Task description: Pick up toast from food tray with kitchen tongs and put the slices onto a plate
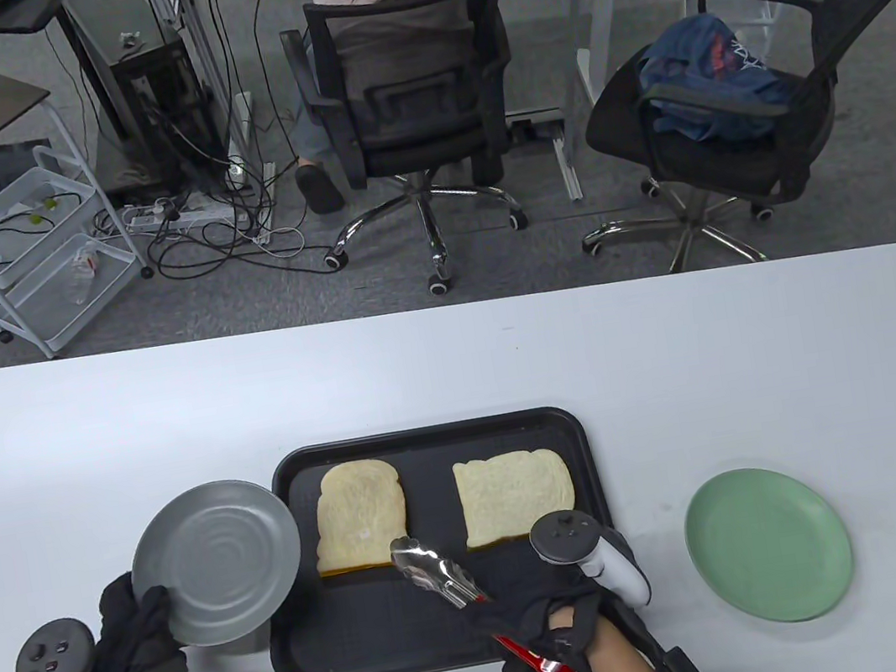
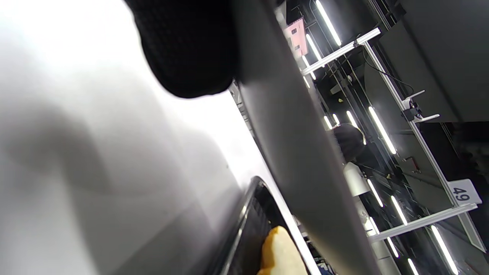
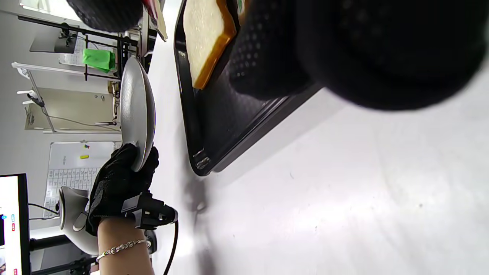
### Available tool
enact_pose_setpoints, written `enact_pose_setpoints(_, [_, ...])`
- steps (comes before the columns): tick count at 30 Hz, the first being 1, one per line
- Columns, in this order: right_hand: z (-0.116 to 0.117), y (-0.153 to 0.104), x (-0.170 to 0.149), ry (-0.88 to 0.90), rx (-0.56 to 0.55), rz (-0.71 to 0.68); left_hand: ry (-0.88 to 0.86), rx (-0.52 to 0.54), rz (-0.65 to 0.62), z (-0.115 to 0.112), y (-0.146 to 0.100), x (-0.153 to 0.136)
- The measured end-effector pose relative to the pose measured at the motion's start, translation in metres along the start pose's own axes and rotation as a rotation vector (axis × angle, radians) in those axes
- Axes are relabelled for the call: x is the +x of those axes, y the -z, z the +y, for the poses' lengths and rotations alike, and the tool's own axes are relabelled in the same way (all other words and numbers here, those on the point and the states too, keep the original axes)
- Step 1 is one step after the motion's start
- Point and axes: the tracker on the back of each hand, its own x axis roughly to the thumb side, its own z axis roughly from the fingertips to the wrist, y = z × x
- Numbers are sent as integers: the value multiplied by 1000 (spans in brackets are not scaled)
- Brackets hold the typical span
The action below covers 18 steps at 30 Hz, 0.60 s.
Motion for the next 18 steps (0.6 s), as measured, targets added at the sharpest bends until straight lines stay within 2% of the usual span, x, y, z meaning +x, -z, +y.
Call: enact_pose_setpoints(18, [3,57,-5,125,21,76,-33,-26,2,0,-2,2])
